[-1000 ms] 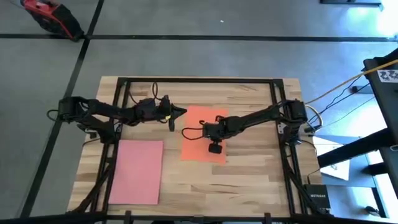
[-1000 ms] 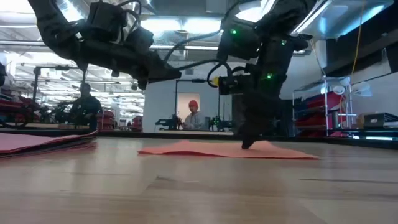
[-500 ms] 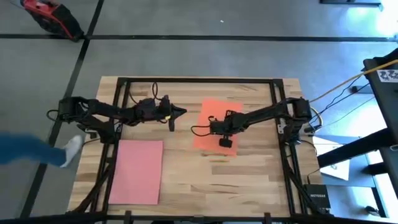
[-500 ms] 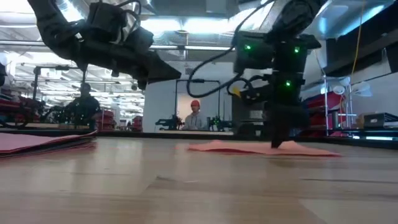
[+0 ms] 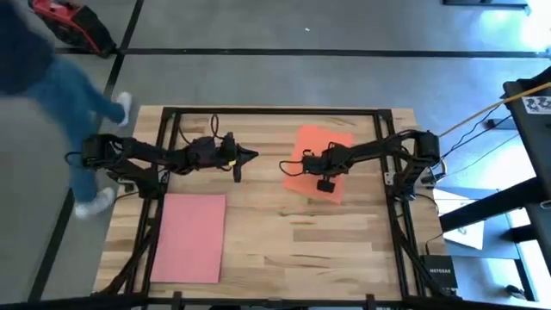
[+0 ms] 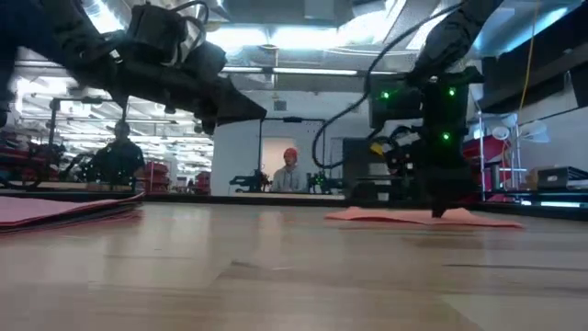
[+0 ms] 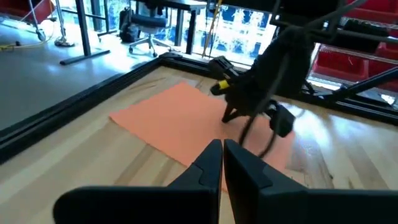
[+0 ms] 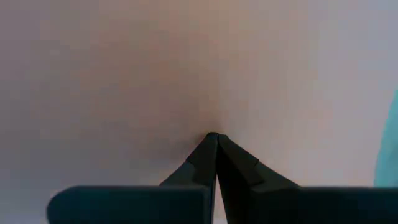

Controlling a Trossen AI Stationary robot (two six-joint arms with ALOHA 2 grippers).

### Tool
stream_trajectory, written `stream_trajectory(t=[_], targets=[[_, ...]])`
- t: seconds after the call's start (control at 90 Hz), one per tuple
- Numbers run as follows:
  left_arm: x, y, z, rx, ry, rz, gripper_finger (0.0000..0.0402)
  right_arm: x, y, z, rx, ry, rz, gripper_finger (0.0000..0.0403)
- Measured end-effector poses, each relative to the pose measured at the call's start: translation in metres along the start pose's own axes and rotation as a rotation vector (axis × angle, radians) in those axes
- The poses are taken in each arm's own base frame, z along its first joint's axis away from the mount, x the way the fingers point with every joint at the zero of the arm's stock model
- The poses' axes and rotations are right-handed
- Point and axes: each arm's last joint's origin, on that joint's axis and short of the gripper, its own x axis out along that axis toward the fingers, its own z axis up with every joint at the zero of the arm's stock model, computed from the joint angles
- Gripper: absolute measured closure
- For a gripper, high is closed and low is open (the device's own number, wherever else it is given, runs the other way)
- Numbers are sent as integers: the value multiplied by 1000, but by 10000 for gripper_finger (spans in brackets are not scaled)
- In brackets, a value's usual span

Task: Organize paper
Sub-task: Move the orange paper from bottom left to the top right table

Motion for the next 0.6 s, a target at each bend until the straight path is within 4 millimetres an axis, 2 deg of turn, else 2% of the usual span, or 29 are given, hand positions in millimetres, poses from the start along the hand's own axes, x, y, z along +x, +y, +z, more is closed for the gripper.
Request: stream_trajectory(t=[0.2, 0.333, 0.444, 0.6], targets=[[0, 0, 0, 0, 0, 0, 402, 5, -17, -10, 24, 52, -13, 403], [0, 0, 0, 0, -1, 0, 402, 1, -25, -11, 24, 31, -6, 403], [0, 0, 0, -7, 0, 0, 402, -11, -30, -16, 39, 3, 14, 403], [0, 0, 0, -8, 0, 0, 402, -41, -38, -26, 147, -92, 88, 403]])
